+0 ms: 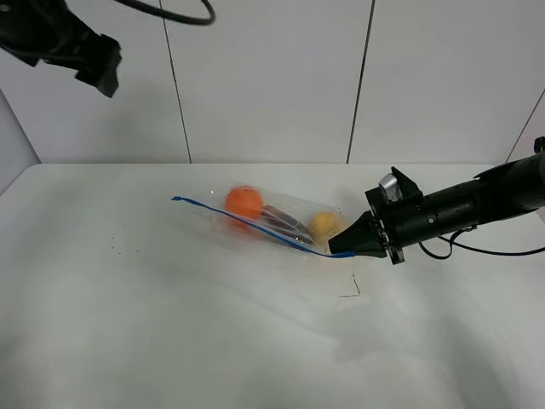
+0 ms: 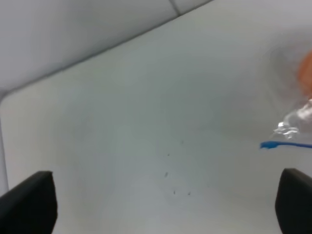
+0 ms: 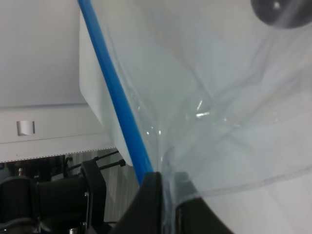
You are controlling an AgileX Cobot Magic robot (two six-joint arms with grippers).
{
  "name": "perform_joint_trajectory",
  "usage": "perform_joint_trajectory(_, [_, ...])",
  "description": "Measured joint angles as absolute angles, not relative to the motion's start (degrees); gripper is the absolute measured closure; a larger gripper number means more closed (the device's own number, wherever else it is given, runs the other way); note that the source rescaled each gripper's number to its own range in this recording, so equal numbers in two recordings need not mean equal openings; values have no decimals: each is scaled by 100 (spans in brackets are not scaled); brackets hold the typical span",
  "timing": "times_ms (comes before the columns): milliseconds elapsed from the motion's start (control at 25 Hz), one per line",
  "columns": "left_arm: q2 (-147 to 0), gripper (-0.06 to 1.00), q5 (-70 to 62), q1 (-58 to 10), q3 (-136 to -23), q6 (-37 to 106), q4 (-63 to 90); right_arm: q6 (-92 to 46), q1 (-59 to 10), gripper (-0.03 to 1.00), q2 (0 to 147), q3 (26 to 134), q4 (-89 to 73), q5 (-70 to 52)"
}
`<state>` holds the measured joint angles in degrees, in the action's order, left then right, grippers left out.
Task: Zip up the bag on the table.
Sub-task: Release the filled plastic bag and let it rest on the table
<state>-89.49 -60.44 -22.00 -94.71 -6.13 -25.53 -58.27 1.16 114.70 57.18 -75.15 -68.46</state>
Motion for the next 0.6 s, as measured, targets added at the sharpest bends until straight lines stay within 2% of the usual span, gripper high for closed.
perform_joint_trajectory(320, [-8336, -6, -6692, -466, -9496, -567, -1781, -5832, 116, 97, 11470, 5718, -7425, -6846])
perform_joint_trajectory(480, [-7822, -6, -6692, -27, -9496, -567, -1757, -5832, 116, 97, 11470, 5718, -7346, -6847])
perform_joint_trajectory(600, [-7418, -6, -6692, 35, -9496, -562, -1753, -5839, 116, 97, 11470, 5718, -7304, -6847])
